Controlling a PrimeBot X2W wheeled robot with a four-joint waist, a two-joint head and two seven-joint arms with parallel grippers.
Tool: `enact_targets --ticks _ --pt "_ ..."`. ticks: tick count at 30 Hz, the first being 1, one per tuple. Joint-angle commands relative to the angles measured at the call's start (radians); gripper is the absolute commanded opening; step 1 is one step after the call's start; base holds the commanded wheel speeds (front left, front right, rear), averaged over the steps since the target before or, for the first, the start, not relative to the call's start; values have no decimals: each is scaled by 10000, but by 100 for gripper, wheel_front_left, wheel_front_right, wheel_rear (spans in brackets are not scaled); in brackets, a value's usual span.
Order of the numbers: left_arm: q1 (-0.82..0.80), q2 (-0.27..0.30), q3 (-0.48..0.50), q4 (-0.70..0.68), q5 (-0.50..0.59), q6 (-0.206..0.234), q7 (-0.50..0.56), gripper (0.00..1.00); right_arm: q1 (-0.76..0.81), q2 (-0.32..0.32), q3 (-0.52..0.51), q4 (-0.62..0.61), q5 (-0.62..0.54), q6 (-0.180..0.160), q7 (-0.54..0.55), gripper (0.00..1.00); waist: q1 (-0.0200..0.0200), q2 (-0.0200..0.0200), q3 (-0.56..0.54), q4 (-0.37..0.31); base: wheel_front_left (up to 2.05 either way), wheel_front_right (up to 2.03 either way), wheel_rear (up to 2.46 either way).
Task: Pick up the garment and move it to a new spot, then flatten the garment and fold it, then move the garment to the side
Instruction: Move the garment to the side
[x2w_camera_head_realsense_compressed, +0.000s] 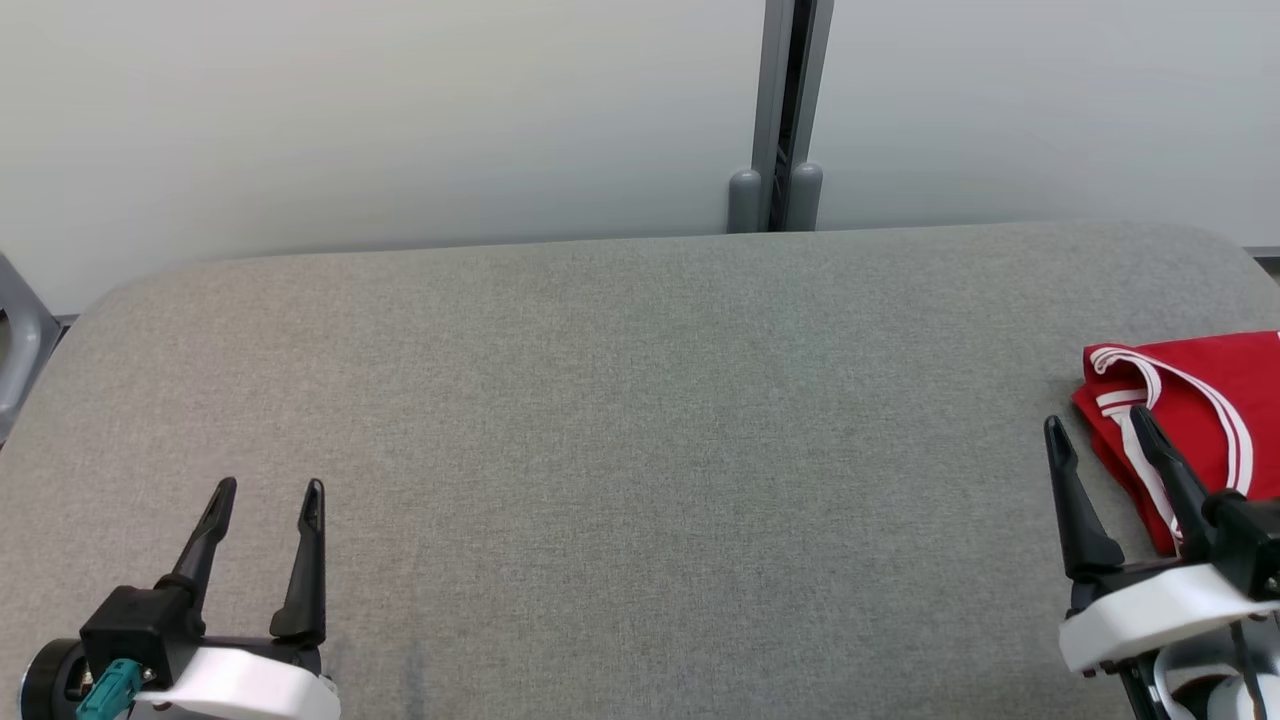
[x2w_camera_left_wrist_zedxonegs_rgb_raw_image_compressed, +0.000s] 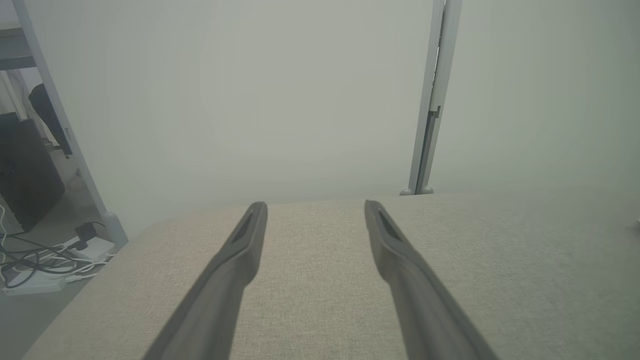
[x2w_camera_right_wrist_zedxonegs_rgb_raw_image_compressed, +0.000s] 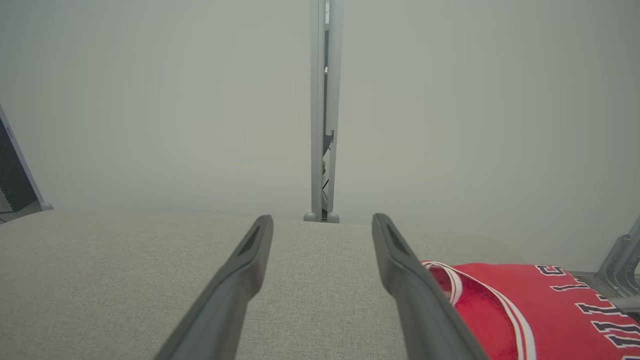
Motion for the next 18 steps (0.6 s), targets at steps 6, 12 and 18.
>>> enact_targets --ticks 6,12,18 --pt "256 125 -75 -345 -83 50 224 100 628 45 -201 -519 -1 -8 243 100 0 -1 -154 -46 0 0 0" --pt "346 162 -103 -509 -81 121 352 100 819 94 -296 -746 -14 -8 371 100 0 -1 -160 -90 0 0 0" --pt "328 225 -155 -596 -23 194 419 100 857 138 -333 -863 -17 -8 434 100 0 -1 -138 -80 0 0 0"
